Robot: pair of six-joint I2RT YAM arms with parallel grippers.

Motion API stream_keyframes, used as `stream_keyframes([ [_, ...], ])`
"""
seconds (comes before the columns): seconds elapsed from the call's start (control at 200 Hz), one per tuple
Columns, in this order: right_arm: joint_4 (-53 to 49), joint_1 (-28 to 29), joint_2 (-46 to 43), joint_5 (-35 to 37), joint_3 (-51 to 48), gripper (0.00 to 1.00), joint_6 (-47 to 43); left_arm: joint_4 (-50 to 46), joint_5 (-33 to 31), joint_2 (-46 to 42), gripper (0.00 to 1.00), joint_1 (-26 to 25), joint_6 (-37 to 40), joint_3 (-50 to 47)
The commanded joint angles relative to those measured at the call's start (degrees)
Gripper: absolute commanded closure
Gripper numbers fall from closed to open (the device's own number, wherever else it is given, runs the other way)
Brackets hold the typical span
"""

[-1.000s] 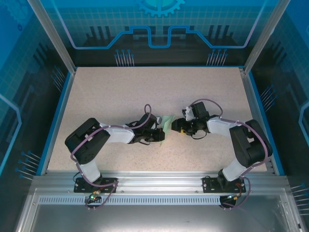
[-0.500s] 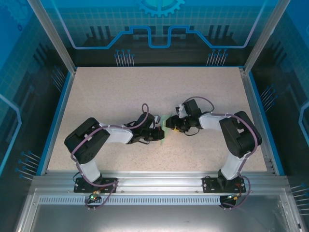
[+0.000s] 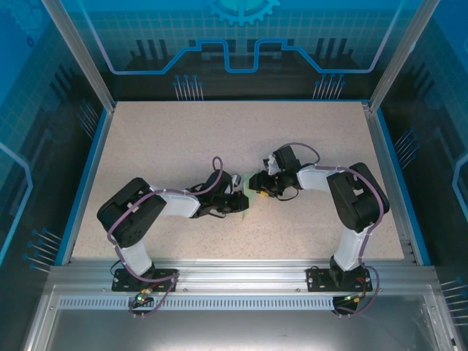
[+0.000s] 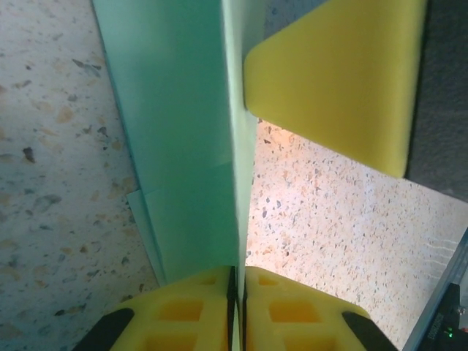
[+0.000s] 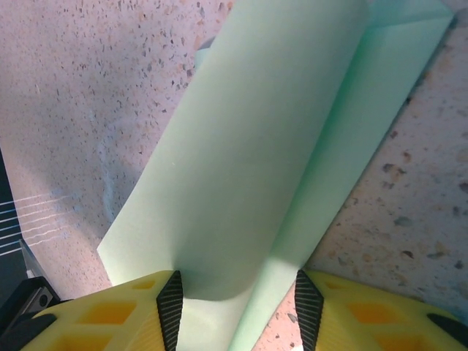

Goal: Fold a paper plane with a square sheet of paper (fold left side to right side)
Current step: Fold the wing for the fifth time at the center of the table.

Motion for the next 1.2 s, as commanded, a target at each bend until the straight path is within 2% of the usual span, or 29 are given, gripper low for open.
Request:
stream_keyframes([
  [0.0,-3.22,1.21,3.70,2.55,1.48,0.53,-0.45,1.51,1.95,0.16,0.81,0.63,-0.61,-0.69],
  [0.325,-6.42,1.65,5.38,3.45,3.30,0.53,-1.16,1.58,2.58,-1.56,0.69,1.32,-0.63,-0.88],
  [0.58,-6.36,1.65,5.23,3.42,3.09,0.53,-1.33,-0.53,3.17,-7.22,0.46,5.84,-0.69,-2.05],
  [0.675,-6.10,1.65,5.11,3.35,2.87,0.53,-1.31,-0.96,4.92,-6.53,0.46,8.42,-1.37,-0.98],
  [0.815,-6.07,1.70,4.88,3.41,2.78,0.53,-1.34,-1.22,7.11,-2.52,0.54,10.76,-1.41,2.30],
  [1.196,-6.49,1.68,4.59,3.36,2.78,0.53,-1.51,1.63,10.19,5.40,0.58,11.29,-2.37,8.93],
])
